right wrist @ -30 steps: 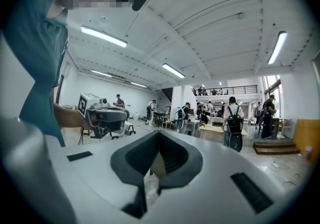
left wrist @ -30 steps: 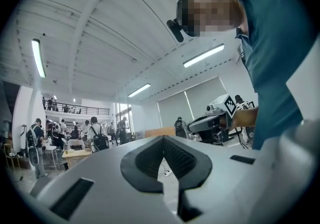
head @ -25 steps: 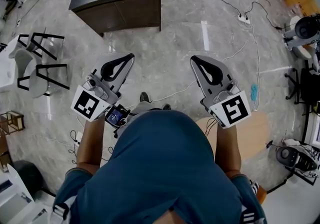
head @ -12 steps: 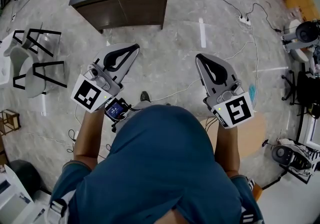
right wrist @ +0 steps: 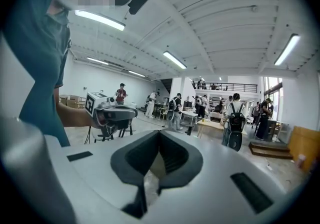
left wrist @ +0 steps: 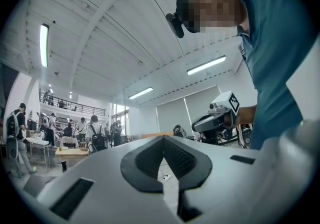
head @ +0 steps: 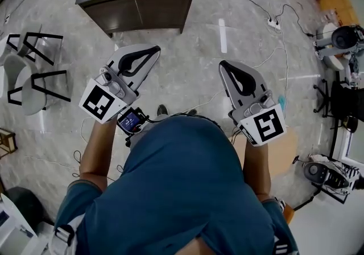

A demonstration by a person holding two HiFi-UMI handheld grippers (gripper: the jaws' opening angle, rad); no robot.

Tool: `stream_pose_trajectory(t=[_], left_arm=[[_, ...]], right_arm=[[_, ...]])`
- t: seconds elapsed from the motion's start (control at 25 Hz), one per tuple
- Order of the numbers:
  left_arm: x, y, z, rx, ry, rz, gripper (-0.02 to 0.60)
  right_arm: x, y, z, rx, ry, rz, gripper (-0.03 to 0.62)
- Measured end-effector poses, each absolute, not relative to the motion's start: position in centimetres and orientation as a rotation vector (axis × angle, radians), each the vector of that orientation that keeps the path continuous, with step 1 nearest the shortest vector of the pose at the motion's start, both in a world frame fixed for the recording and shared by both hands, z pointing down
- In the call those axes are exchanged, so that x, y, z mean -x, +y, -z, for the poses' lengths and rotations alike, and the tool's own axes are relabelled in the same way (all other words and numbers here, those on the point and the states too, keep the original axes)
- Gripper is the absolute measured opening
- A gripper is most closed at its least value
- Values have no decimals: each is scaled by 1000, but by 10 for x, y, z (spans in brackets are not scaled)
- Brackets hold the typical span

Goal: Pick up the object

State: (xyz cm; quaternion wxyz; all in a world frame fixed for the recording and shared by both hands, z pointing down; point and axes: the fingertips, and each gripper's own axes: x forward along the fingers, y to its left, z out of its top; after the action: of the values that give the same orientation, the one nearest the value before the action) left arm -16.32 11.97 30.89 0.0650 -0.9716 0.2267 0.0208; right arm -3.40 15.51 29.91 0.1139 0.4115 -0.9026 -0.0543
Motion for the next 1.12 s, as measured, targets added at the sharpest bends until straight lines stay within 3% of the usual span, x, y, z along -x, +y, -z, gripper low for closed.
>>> stream_pose_trajectory(t=[0.56, 1.12], left_arm=[[143, 93, -326, 2939, 808, 6, 3], [15, 38, -313, 2896, 764, -24, 3]], right_arm=[[4, 120, -307, -1131, -2699, 127, 15], [-116, 57, -325, -1168, -2734, 73, 15]])
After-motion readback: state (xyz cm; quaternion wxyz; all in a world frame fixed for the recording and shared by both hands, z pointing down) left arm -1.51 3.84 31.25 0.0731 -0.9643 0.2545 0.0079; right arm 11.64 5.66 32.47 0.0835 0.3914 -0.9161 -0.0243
